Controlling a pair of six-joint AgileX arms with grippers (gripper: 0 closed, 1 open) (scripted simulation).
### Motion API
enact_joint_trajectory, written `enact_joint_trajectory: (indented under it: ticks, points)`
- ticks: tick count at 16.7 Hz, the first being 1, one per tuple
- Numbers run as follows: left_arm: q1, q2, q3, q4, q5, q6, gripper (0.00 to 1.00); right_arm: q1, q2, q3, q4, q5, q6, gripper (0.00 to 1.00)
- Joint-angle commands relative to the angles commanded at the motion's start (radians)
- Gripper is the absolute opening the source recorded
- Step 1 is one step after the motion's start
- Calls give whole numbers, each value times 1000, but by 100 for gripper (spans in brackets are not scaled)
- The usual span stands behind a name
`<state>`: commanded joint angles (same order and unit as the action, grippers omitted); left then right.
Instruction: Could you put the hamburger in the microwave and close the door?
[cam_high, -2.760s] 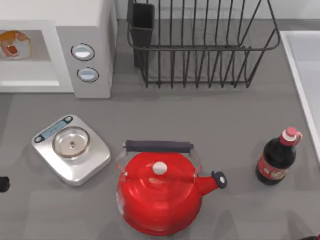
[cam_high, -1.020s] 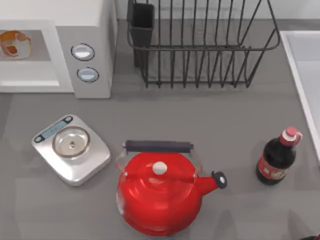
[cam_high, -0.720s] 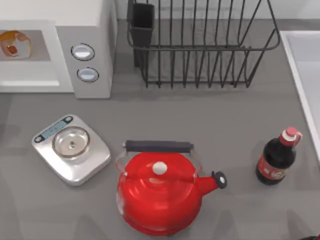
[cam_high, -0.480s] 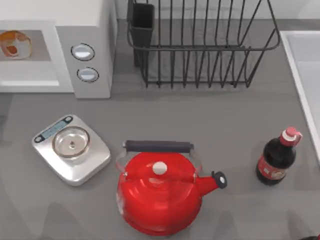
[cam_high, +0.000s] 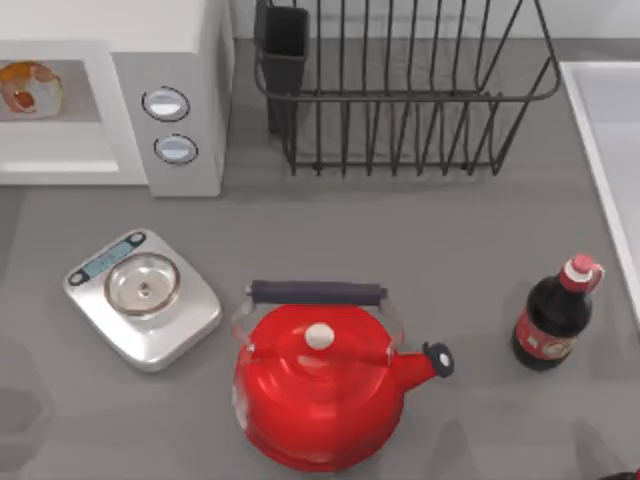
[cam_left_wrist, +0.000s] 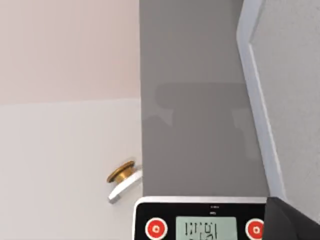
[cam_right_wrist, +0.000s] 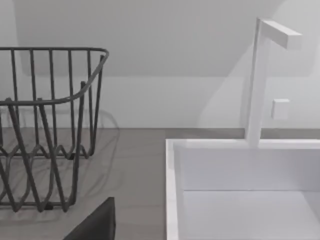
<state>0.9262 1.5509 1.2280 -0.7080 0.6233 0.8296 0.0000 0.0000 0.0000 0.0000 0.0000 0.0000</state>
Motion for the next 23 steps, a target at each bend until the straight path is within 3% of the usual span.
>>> enact_joint_trajectory:
  ticks: [5, 11, 23]
  points:
    - [113, 173, 123, -43, 44, 84, 0, 0, 0, 0, 0, 0, 0, 100]
    - [113, 174, 121, -40, 42, 85, 0, 0, 0, 0, 0, 0, 0, 100]
    - [112, 252, -55, 215, 43, 89, 0, 0, 0, 0, 0, 0, 0, 100]
